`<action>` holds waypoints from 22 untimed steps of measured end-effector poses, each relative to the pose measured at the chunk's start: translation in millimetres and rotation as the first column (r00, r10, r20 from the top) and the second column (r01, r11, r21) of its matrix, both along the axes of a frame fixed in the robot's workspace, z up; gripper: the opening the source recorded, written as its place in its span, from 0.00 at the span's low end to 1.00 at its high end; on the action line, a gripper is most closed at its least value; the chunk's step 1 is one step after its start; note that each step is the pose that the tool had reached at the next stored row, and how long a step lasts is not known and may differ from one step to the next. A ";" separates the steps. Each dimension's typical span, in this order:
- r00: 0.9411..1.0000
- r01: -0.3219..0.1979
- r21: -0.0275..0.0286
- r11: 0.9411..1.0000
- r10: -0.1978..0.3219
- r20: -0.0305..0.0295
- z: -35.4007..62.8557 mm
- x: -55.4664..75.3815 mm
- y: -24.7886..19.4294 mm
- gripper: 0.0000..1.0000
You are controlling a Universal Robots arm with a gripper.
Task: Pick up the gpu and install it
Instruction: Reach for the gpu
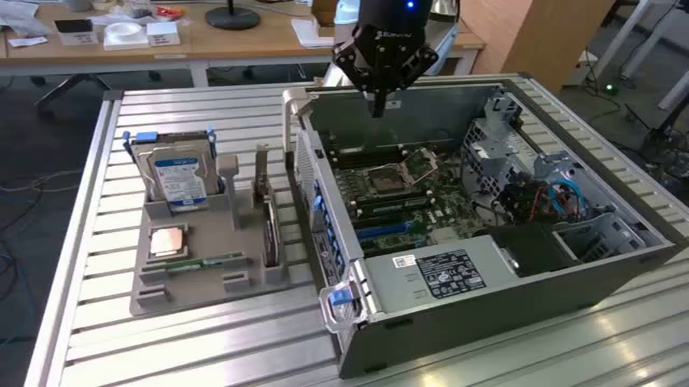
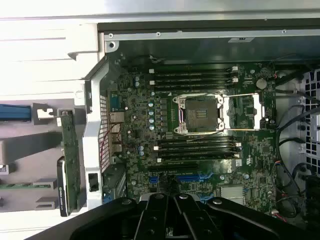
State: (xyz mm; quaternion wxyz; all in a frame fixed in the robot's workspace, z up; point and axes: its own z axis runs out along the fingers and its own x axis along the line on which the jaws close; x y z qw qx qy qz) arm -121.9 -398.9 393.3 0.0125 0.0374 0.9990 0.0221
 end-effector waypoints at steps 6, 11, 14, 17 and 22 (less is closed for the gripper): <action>1.000 0.000 0.000 1.000 0.000 0.000 0.0 0.0 0.0 0.11; 1.000 0.000 0.000 1.000 0.000 0.000 0.0 0.0 0.0 0.11; 1.000 0.000 0.000 1.000 0.000 0.000 0.0 -1.7 0.0 0.11; 1.000 0.000 0.000 1.000 0.000 0.000 -0.1 -7.1 0.0 0.11; 1.000 0.000 0.000 1.000 0.000 0.000 -0.1 -21.6 0.0 0.11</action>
